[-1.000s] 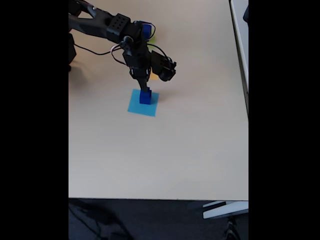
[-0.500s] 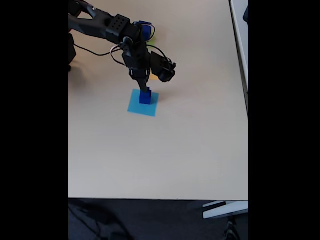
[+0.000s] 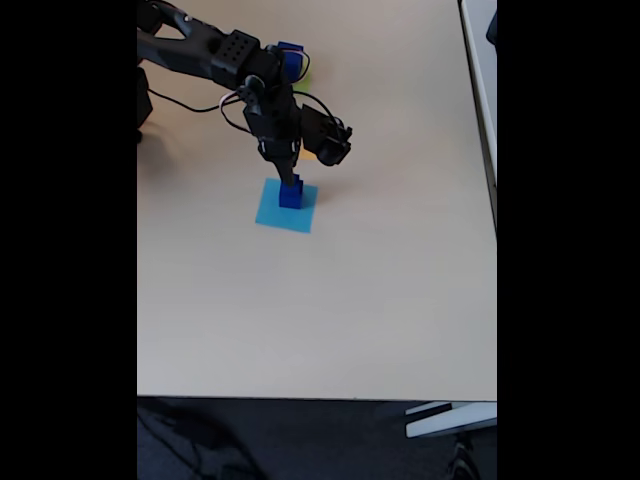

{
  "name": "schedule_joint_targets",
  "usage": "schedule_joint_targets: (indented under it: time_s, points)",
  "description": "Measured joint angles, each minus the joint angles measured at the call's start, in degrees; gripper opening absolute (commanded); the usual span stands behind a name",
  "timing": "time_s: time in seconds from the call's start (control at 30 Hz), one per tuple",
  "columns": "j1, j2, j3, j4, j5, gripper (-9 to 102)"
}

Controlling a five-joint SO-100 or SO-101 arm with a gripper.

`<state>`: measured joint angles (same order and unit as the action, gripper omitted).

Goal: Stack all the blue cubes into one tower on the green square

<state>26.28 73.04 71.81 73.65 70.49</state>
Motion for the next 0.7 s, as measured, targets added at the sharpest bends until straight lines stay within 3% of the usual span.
schedule_joint_targets:
  time_s: [0.7]
  points:
    - [0.79, -2.02, 0.0, 0.0, -1.41, 14]
